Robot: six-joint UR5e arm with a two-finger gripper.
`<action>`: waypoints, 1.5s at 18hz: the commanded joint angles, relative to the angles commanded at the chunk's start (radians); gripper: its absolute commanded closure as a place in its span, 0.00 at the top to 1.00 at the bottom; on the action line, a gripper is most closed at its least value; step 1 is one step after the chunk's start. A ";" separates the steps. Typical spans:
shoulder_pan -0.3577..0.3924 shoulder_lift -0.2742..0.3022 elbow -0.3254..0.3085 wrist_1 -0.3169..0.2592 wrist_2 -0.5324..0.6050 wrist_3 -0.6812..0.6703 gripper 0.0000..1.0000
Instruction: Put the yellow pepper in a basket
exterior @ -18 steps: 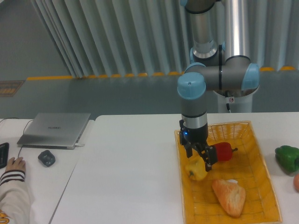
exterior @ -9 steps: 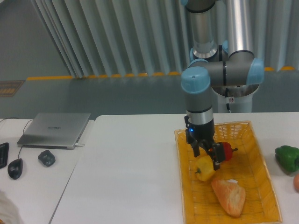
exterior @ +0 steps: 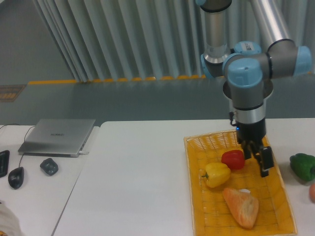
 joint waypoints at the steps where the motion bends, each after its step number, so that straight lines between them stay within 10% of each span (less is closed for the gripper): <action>1: 0.009 0.002 0.008 -0.017 0.000 0.025 1.00; 15: 0.186 0.008 0.109 -0.314 -0.078 0.307 1.00; 27: 0.230 -0.021 0.097 -0.312 -0.048 0.336 1.00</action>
